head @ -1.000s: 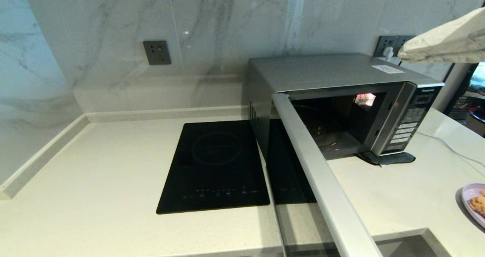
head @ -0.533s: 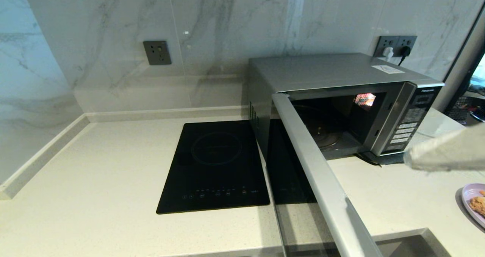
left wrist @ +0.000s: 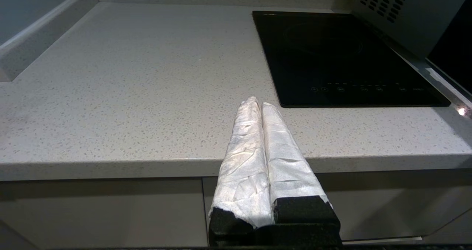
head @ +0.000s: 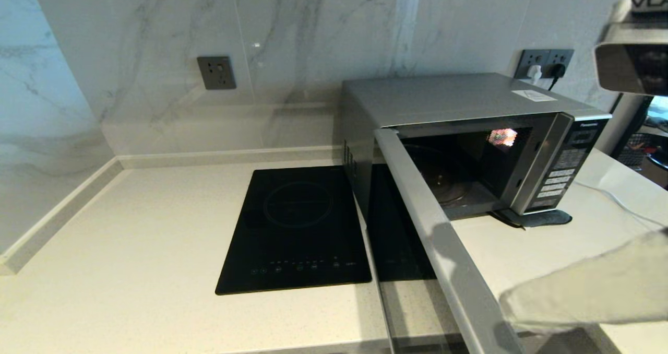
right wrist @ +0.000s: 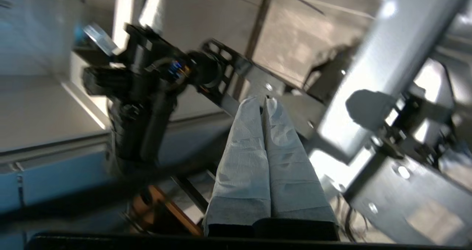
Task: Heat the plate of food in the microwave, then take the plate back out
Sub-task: Close the microwave oven
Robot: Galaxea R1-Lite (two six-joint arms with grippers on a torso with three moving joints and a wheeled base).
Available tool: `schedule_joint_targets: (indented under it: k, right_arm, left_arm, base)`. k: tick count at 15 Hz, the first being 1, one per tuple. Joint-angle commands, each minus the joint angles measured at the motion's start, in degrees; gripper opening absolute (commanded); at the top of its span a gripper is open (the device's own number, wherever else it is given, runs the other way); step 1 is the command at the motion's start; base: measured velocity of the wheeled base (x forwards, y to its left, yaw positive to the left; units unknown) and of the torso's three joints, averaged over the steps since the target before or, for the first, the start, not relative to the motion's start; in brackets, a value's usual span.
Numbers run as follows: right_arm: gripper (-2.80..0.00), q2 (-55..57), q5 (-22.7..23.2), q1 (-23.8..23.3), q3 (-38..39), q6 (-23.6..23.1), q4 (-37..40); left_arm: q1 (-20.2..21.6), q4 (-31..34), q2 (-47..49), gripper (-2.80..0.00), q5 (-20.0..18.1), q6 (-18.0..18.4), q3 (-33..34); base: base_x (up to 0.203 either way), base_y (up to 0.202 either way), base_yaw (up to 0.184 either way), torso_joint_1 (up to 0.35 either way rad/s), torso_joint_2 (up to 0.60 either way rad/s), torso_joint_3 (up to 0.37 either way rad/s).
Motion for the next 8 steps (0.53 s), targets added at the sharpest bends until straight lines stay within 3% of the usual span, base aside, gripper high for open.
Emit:
schedule_joint_targets:
  k: [1,8]
  right_arm:
    - [-2.80,3.39,-0.07,0.18,0.05,-0.08,-3.31]
    - [-2.80,8.80,-5.28,0.13,3.07,-1.21,-3.88]
  left_arm:
    - [0.01,-0.02,0.04,-2.80,0.03,-0.03,0.00]
    - [0.01,-0.02,0.04,-2.80,0.03,-0.03,0.00]
  base:
    - [0.000,0.000,0.000,0.000,0.00,0.000]
    - [0.000,0.000,0.000,0.000,0.00,0.000]
